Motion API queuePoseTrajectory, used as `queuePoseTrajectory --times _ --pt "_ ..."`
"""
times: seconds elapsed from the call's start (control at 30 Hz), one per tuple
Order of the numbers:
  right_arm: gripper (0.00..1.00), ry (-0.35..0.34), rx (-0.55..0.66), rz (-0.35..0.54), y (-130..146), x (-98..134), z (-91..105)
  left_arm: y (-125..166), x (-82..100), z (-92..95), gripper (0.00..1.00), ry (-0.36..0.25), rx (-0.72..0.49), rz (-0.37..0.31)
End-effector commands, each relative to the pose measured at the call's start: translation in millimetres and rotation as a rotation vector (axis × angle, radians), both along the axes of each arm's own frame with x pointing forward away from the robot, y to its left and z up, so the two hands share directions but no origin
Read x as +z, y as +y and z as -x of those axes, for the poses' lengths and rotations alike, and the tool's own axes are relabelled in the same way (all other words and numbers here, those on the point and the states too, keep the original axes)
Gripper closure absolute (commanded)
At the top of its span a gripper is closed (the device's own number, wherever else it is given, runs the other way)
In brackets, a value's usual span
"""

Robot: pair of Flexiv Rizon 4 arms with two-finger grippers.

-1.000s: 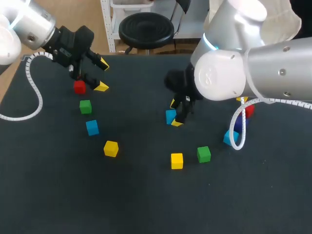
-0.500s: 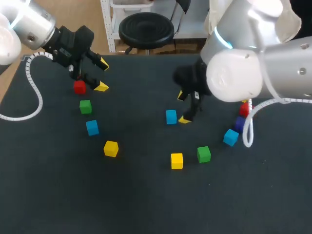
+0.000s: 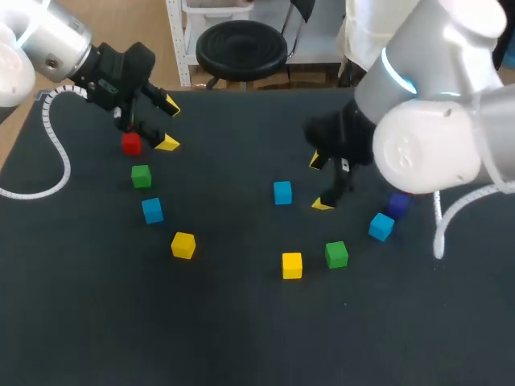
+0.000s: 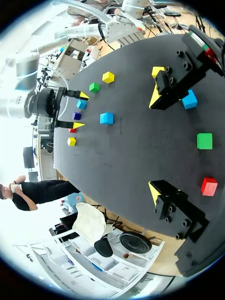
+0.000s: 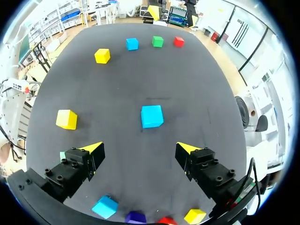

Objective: Place the blue cubes, place green cubes on the blue cubes, place the yellow cubes on the green cubes, then place the red cubes on the yellow cubes, and place purple cube on the red cubes.

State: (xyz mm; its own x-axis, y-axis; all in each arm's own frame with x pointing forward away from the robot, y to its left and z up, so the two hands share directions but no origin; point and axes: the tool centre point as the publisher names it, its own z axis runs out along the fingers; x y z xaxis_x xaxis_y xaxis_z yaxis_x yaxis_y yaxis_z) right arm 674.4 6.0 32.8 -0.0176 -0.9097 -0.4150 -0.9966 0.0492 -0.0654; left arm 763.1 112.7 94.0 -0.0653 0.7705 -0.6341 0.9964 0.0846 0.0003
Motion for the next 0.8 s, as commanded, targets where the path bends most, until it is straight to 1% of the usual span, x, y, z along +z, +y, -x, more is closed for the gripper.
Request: queuePoseTrajectory --times 0.03,0.77,0.8 --pt "0.0 -0.045 -0.026 -0.003 -13.3 11.5 14.6 0.0 -0.1 1.2 0.0 -0.002 0.002 0.0" --pt "0.0 -0.048 -0.025 -0.011 -15.1 13.9 16.4 0.0 -0.1 1.2 0.0 -0.002 0.002 0.0" --pt "0.0 -0.052 -0.025 -0.02 -19.4 15.0 18.4 0.0 -0.1 1.2 0.0 -0.002 0.002 0.0"
